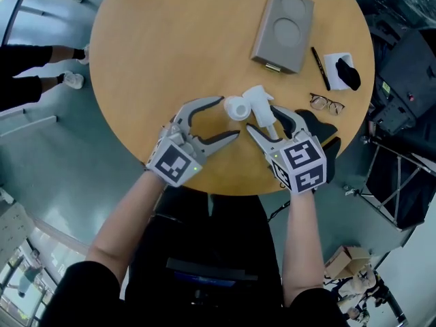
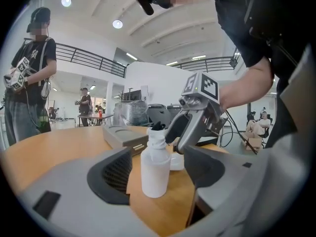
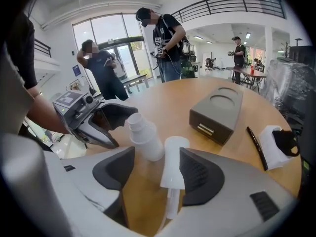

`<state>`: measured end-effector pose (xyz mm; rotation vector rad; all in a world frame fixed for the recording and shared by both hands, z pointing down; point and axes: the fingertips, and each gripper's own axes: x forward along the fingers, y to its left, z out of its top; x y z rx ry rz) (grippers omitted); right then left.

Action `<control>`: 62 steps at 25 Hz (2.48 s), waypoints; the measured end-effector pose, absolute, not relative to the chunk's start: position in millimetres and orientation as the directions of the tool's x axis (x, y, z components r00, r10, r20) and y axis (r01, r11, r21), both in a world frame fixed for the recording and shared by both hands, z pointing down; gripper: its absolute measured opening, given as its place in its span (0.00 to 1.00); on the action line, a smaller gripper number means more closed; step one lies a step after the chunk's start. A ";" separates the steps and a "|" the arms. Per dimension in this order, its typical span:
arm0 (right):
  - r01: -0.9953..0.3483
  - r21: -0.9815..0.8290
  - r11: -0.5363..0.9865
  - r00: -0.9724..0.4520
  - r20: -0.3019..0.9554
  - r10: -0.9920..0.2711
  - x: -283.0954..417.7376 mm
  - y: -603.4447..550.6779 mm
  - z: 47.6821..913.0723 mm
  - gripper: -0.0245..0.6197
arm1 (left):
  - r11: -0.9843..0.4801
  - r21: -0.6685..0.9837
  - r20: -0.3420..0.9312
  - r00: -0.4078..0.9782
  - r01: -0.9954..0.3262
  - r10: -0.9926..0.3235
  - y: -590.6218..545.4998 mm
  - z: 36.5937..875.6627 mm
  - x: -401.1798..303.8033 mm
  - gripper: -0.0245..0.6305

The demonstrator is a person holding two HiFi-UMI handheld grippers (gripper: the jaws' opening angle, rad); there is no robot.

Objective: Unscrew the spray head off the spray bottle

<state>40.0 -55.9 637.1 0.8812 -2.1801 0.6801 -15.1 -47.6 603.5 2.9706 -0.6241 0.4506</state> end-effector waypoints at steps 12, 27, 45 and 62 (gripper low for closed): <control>-0.650 -0.300 0.698 -0.725 0.518 -0.453 -10.0 -4.0 485.0 0.53 | -0.874 0.141 0.249 0.871 -0.465 -0.423 -19.2 469.3 -53.1 0.56; -0.587 -0.306 0.749 -0.809 0.192 -0.555 8.5 30.6 322.0 0.53 | -0.903 0.159 0.186 0.910 -0.399 -0.370 21.2 337.4 -36.5 0.55; -0.488 -0.110 0.866 -0.866 -0.067 -0.496 7.3 45.6 159.6 0.30 | -0.928 0.111 0.059 0.934 -0.357 -0.352 40.2 195.9 -33.4 0.27; -0.440 -0.075 0.895 -0.895 -0.051 -0.444 6.9 61.1 162.1 0.07 | -0.912 0.037 0.074 0.911 -0.409 -0.406 53.2 190.5 -31.9 0.05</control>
